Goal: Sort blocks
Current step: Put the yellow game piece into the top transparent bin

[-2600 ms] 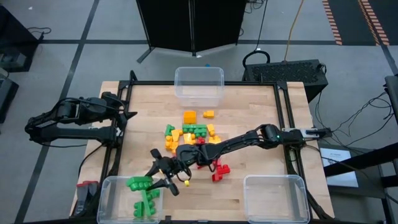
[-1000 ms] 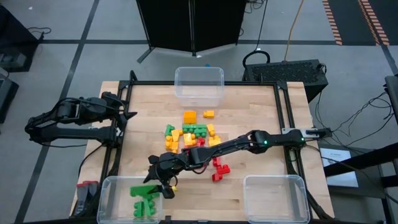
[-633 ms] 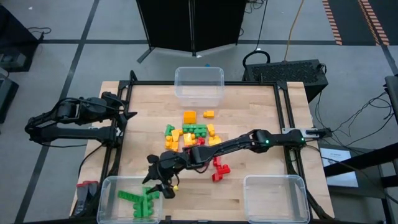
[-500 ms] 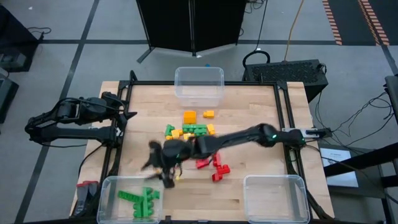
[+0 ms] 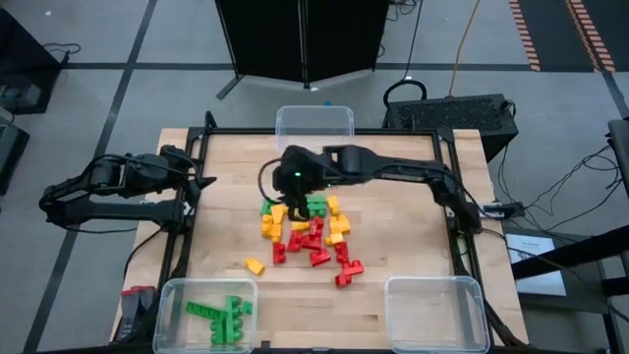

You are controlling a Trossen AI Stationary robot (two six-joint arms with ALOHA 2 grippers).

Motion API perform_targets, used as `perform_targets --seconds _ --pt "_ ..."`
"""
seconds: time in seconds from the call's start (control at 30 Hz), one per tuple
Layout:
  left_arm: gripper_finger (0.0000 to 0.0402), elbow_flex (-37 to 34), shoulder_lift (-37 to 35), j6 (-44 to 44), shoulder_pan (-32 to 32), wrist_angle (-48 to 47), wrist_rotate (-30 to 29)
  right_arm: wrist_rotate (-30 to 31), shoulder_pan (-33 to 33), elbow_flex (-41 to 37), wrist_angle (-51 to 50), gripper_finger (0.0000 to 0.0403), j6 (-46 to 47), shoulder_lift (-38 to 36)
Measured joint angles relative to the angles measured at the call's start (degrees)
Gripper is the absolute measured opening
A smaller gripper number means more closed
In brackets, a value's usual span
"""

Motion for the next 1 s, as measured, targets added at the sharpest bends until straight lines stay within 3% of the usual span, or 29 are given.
perform_targets --seconds 0.33,0.63,1.0 --pt "0.0287 0.0 0.0 0.0 0.0 0.0 0.0 0.0 -6.9 -0.1 -6.7 0.0187 -2.1 7.9" --pt "0.0287 0.0 0.0 0.0 0.0 -1.2 0.0 -0.3 -8.9 -0.2 -10.2 0.0191 -5.5 12.8" --pt "0.0287 0.0 0.0 0.1 0.0 -3.5 0.0 1.7 -8.3 -0.2 -9.6 0.0289 -7.7 17.5"
